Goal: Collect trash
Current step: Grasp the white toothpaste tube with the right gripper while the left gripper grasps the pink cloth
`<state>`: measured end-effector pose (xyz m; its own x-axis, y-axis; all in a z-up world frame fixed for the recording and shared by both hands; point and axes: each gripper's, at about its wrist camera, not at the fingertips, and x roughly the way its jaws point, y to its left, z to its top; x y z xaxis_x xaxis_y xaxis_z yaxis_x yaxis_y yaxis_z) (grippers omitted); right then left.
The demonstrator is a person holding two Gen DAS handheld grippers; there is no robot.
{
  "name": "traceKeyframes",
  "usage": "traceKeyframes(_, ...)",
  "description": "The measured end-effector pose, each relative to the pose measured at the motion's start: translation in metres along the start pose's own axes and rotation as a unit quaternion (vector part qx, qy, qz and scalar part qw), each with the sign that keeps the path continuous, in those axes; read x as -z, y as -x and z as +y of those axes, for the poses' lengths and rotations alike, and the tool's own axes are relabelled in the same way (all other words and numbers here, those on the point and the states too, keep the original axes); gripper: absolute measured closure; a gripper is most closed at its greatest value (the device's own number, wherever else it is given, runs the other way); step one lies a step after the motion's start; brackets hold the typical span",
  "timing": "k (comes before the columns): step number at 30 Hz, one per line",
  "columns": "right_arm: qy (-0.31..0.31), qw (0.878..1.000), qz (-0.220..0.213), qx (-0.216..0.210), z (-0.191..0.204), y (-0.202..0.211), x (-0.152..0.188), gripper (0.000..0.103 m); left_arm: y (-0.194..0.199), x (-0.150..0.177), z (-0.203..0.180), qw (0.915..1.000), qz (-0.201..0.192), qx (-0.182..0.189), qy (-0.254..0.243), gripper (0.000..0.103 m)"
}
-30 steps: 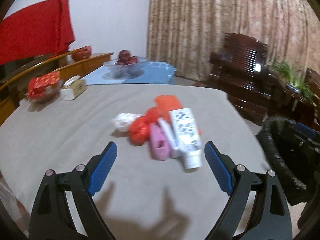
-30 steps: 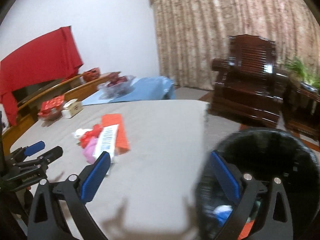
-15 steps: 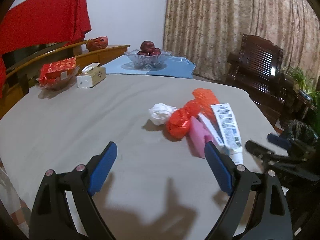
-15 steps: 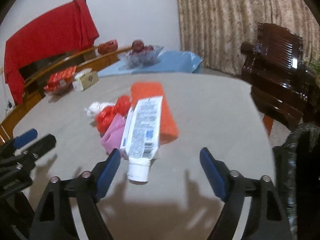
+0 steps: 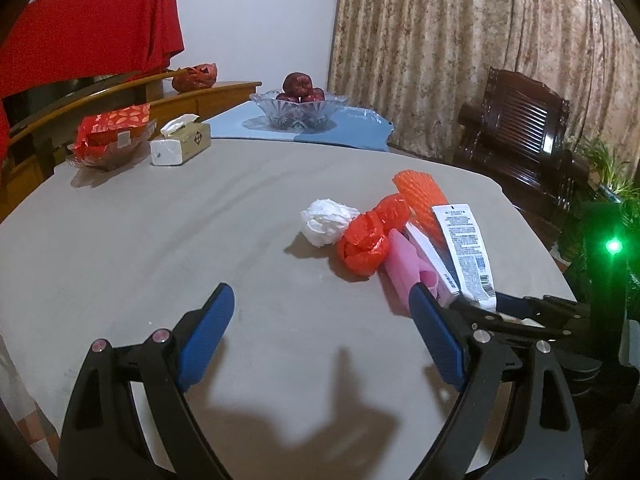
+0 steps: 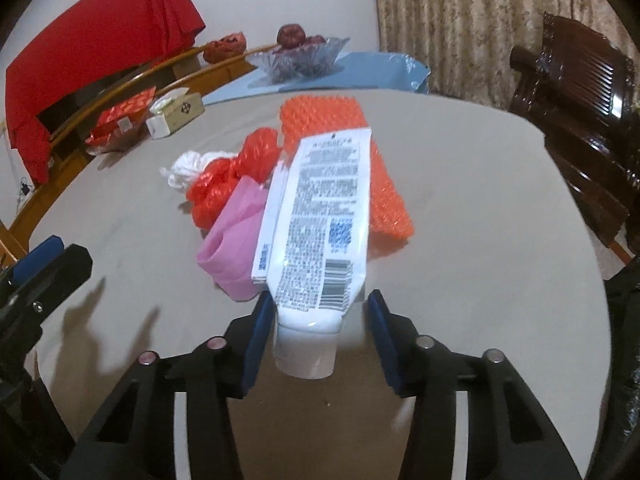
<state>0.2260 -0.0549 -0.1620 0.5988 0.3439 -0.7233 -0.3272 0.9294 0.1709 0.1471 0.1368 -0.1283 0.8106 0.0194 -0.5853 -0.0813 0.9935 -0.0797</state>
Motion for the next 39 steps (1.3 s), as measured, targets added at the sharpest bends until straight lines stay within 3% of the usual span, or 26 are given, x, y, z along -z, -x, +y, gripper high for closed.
traceKeyframes(2, -0.003, 1.0, 0.003, -0.008, -0.001, -0.001, 0.001, 0.072, -0.001, 0.0, -0.002, 1.0, 0.001, 0.001, -0.001, 0.016)
traceKeyframes(11, -0.016, 0.999, -0.041, -0.031, -0.013, 0.031, 0.004, 0.073, -0.003, -0.001, -0.014, 0.9999, 0.005, 0.011, -0.007, 0.016)
traceKeyframes(16, -0.027, 0.998, -0.057, -0.015, -0.032, 0.049, 0.002, 0.073, -0.012, -0.003, -0.03, 0.9995, 0.01, 0.026, -0.014, 0.02)
traceKeyframes(25, -0.042, 0.998, -0.055, 0.003, -0.058, 0.051, 0.003, 0.072, -0.053, 0.001, -0.056, 0.9973, 0.053, 0.041, -0.028, 0.048)
traceKeyframes(30, -0.044, 0.998, -0.052, 0.002, -0.06, 0.048, 0.006, 0.072, -0.066, -0.001, -0.059, 0.995, 0.076, 0.06, -0.023, 0.085)
traceKeyframes(39, -0.042, 0.997, -0.061, -0.002, -0.06, 0.06, 0.006, 0.072, -0.036, -0.001, -0.058, 0.9974, 0.052, 0.041, -0.029, 0.094)
